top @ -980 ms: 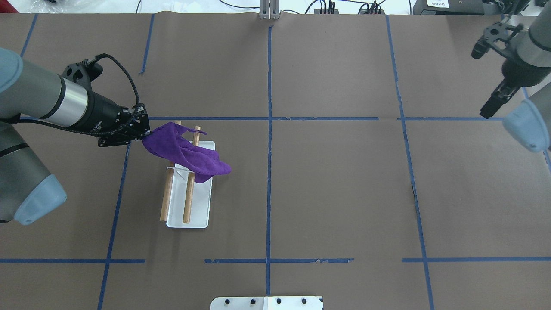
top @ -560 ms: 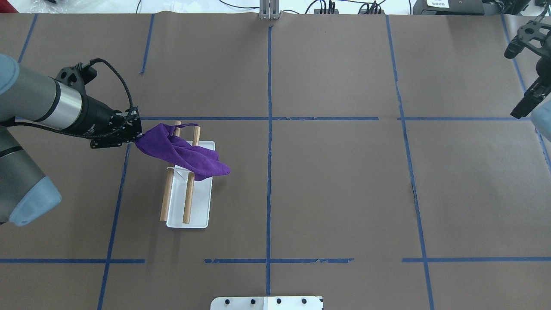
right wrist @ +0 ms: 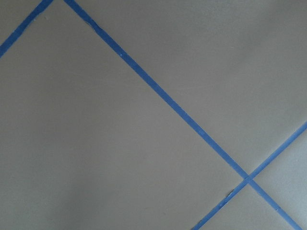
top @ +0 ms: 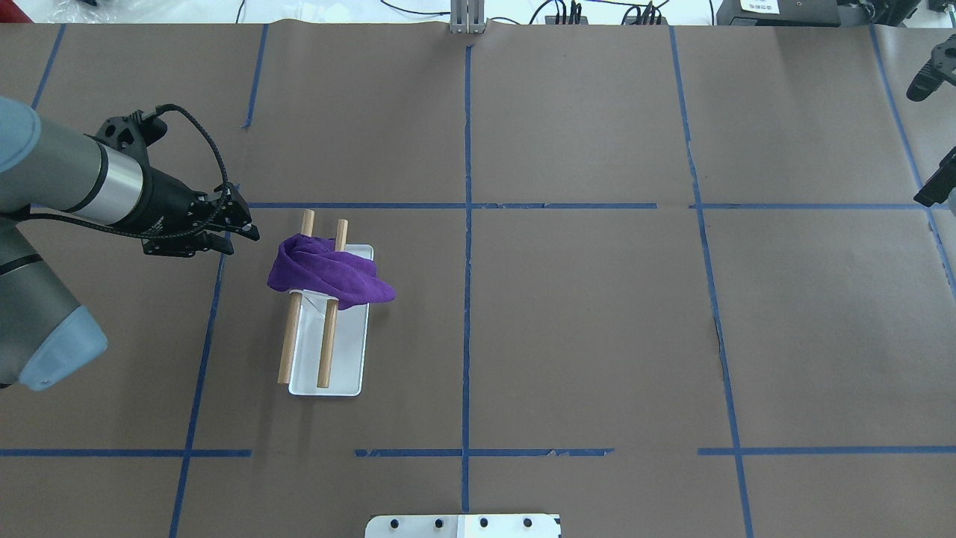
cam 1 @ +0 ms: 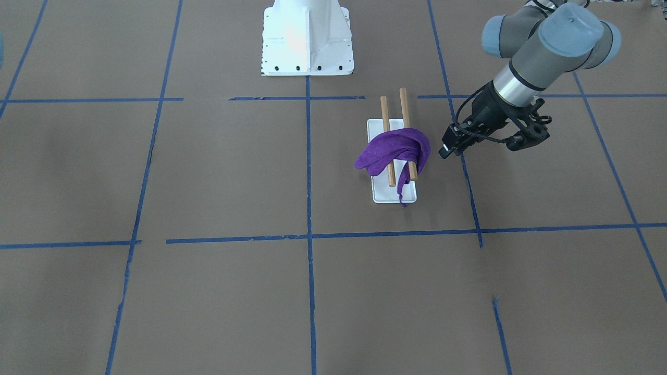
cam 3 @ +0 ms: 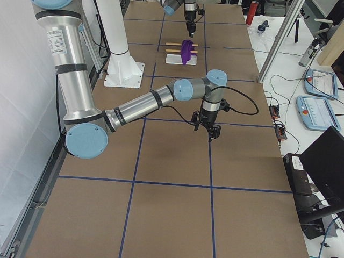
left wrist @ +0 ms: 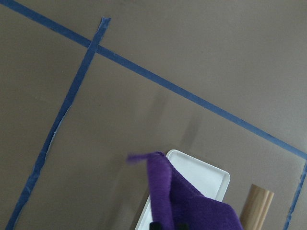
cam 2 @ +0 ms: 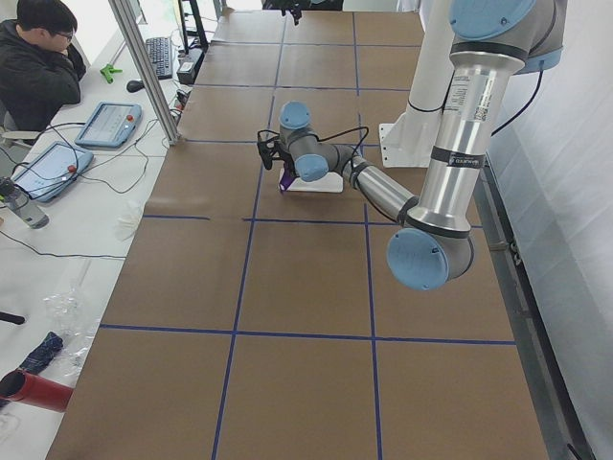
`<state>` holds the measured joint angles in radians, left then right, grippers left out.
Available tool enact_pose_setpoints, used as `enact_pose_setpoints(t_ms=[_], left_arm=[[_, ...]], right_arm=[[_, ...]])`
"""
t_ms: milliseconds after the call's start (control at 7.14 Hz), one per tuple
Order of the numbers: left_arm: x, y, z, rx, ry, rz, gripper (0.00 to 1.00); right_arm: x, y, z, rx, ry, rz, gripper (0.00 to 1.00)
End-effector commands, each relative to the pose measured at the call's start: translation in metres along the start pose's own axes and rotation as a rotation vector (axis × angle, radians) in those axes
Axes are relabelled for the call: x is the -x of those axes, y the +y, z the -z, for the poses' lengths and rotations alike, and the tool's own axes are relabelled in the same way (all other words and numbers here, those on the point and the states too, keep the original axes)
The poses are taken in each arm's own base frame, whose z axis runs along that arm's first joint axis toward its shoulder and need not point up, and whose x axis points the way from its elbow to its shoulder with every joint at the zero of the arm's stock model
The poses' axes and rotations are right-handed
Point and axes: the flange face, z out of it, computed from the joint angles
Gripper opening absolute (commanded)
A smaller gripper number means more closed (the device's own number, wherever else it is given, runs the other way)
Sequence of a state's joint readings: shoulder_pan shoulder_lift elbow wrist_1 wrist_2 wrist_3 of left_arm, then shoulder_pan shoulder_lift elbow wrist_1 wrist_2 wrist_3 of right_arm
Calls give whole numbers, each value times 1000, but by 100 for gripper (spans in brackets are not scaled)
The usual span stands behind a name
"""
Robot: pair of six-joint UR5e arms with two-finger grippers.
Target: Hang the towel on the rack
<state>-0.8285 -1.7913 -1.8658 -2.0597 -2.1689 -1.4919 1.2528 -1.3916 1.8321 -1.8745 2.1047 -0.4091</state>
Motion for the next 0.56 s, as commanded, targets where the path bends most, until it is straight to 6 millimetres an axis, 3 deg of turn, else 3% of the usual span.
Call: enact_pose_setpoints(t_ms=[0,140,420], left_arm=[[20,-9,3,-10,-30,-163,100],[56,-23,10,-20,-73,-316,100],[123,-78,59,-65,-193,-569,100]], right_arm=[[-39,36,-2,1,-34,-122,100],[-84,70,-21,-30,-162,-247,100],[-122,128,-38,-15,-196,-393,100]])
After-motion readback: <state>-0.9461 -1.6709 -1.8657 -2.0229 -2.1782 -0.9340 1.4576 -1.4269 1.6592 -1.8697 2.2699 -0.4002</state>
